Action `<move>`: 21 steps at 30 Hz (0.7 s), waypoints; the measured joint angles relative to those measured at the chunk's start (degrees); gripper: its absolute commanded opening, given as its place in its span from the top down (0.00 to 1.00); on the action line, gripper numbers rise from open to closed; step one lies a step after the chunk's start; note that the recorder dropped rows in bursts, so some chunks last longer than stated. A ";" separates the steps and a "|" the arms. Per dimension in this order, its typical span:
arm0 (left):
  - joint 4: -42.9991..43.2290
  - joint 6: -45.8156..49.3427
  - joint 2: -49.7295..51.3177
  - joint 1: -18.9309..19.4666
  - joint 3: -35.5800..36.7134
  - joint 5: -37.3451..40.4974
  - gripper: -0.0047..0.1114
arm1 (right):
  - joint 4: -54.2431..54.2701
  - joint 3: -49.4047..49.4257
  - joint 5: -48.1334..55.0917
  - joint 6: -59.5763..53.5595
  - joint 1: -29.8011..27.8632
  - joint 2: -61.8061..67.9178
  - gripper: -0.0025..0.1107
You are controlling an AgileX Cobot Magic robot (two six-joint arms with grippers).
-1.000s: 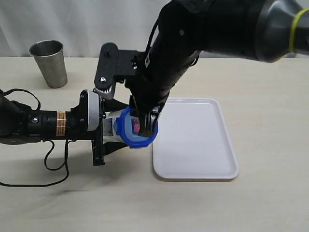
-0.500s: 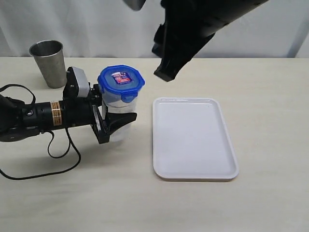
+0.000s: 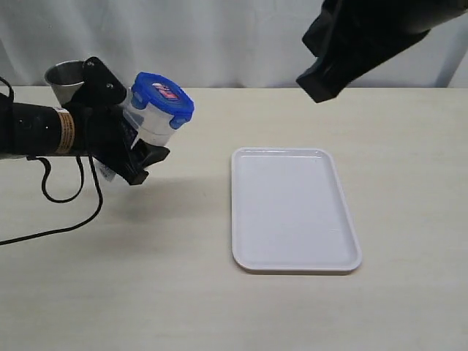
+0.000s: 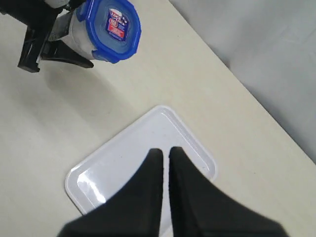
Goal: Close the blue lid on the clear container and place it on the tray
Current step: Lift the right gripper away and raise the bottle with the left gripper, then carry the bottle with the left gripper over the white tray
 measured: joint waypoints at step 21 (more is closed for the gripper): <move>10.49 13.69 -3.06 -11.48 -2.03 51.21 0.96 | 1.68 4.05 -3.02 3.45 0.00 -8.54 0.94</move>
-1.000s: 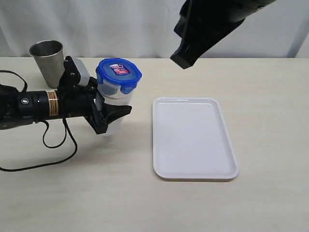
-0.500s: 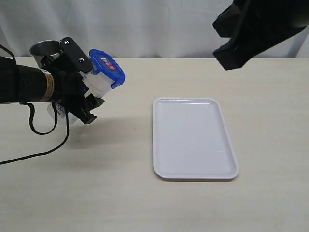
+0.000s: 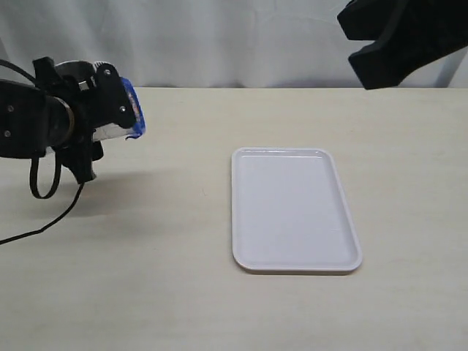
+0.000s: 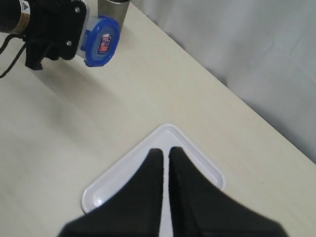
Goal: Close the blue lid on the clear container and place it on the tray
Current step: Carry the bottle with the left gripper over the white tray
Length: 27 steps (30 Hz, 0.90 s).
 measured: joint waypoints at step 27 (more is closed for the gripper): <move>12.15 23.20 0.00 -8.79 0.00 8.60 0.96 | 0.22 0.73 0.11 0.11 0.00 -0.22 0.94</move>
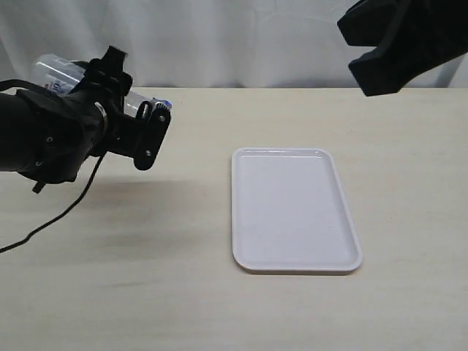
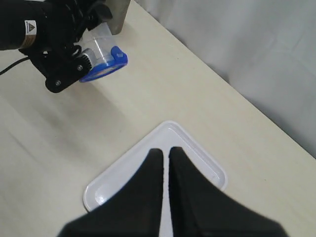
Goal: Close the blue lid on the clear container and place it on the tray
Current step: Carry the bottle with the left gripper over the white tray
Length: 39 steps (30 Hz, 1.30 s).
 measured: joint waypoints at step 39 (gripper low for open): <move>-46.84 -26.60 30.84 0.00 -20.80 -96.76 0.96 | -1.46 0.00 0.00 3.40 0.00 0.00 0.94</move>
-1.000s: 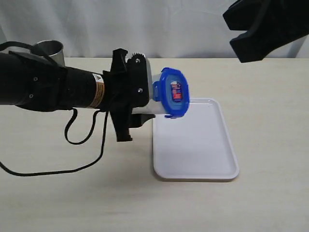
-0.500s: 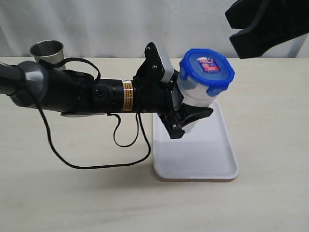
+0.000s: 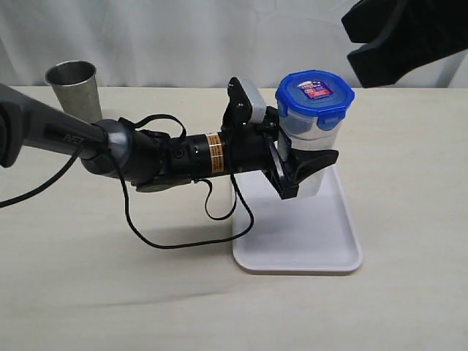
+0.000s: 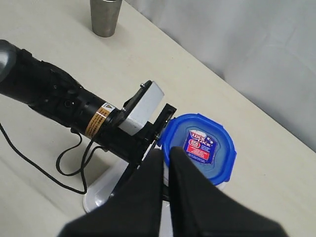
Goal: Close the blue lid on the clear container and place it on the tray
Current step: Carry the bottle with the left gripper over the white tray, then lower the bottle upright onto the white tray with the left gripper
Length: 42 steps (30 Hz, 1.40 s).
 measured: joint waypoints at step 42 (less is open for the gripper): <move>0.02 0.78 6.64 0.00 -0.79 4.87 0.95 | 0.00 0.00 0.31 0.00 0.00 0.00 0.94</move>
